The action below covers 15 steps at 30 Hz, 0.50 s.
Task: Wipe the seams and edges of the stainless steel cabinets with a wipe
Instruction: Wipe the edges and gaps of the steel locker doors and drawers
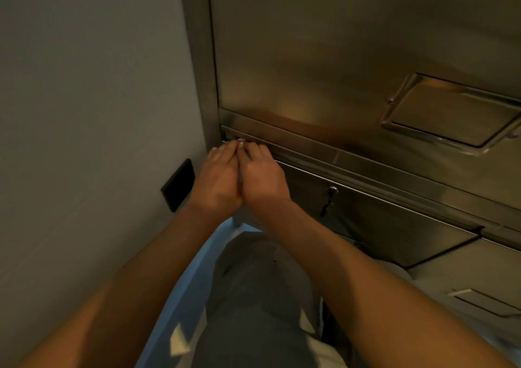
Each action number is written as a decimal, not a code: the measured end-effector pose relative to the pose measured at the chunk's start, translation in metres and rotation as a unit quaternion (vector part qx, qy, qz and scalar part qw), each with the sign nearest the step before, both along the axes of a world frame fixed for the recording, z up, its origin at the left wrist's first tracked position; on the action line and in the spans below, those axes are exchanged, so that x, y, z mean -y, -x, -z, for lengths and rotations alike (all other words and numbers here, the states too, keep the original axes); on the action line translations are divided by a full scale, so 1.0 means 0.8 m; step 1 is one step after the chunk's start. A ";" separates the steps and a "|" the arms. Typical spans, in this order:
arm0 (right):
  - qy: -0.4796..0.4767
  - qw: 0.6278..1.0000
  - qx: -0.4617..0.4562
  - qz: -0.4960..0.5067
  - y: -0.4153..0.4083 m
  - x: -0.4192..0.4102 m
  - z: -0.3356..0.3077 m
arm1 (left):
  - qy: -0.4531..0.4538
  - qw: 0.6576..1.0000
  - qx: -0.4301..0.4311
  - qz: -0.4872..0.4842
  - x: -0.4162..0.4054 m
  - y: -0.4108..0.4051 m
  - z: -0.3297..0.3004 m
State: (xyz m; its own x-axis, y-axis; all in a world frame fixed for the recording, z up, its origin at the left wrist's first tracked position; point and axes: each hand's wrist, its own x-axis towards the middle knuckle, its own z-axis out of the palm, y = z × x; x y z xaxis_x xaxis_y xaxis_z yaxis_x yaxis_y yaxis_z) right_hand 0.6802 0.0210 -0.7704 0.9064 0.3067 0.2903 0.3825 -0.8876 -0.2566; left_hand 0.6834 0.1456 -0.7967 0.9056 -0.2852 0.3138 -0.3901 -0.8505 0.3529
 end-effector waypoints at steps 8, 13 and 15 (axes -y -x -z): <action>-0.025 0.995 -0.033 -0.089 0.010 0.015 0.002 | 0.048 0.995 0.082 -0.023 -0.020 -0.012 -0.008; -0.060 0.992 -0.068 -0.092 0.051 0.041 0.003 | 0.130 0.987 0.063 -0.065 -0.003 -0.022 -0.010; -0.078 0.992 -0.071 -0.075 0.072 0.050 0.013 | 0.194 0.975 0.060 -0.091 0.005 -0.024 -0.010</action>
State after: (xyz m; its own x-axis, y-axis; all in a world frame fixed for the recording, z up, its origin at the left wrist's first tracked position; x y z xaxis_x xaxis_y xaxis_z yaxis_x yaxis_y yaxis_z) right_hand 0.6225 -0.0187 -0.7811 0.8890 0.4023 0.2187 0.4578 -0.7683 -0.4474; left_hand 0.7024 0.1414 -0.7883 0.8805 0.0384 0.4725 -0.3027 -0.7214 0.6228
